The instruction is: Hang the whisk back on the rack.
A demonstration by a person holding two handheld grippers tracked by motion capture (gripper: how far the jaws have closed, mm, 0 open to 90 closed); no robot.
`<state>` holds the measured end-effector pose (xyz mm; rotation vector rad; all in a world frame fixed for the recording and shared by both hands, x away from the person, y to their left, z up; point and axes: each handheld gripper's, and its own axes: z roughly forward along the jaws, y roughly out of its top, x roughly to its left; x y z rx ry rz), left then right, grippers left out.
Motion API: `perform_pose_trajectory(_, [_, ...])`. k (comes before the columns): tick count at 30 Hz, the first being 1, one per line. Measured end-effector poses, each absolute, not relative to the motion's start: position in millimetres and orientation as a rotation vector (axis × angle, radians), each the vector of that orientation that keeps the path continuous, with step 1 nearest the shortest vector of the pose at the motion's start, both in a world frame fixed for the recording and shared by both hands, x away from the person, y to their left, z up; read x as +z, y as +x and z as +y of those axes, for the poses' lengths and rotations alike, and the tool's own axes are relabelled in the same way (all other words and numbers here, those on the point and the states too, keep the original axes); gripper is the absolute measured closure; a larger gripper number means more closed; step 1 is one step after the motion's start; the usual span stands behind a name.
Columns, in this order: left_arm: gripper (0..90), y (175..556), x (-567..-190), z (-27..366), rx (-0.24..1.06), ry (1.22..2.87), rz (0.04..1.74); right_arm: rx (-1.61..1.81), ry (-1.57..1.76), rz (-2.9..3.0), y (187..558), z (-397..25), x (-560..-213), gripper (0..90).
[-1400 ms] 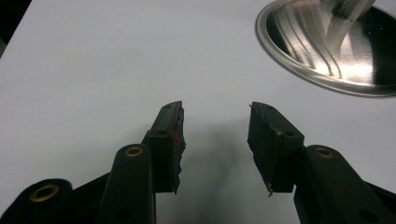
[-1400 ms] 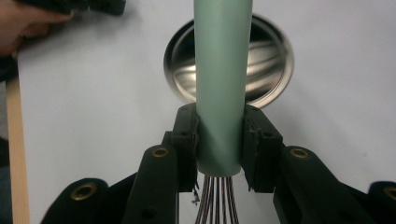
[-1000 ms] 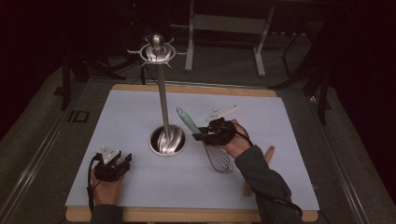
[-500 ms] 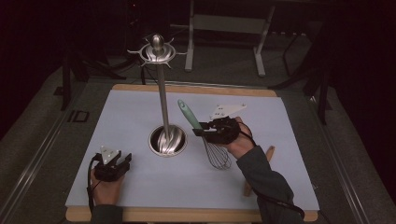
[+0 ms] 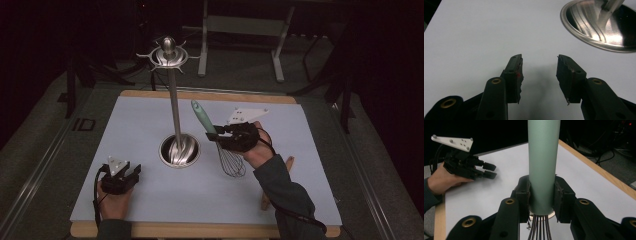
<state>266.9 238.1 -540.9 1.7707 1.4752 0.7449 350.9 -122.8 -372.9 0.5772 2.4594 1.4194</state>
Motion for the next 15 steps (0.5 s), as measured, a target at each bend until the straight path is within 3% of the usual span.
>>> perform_pose_trajectory(15, [56.0,267,-541,238,0.743,1.777,1.478,1.468,0.565,2.391,344,-122,-354,69.6])
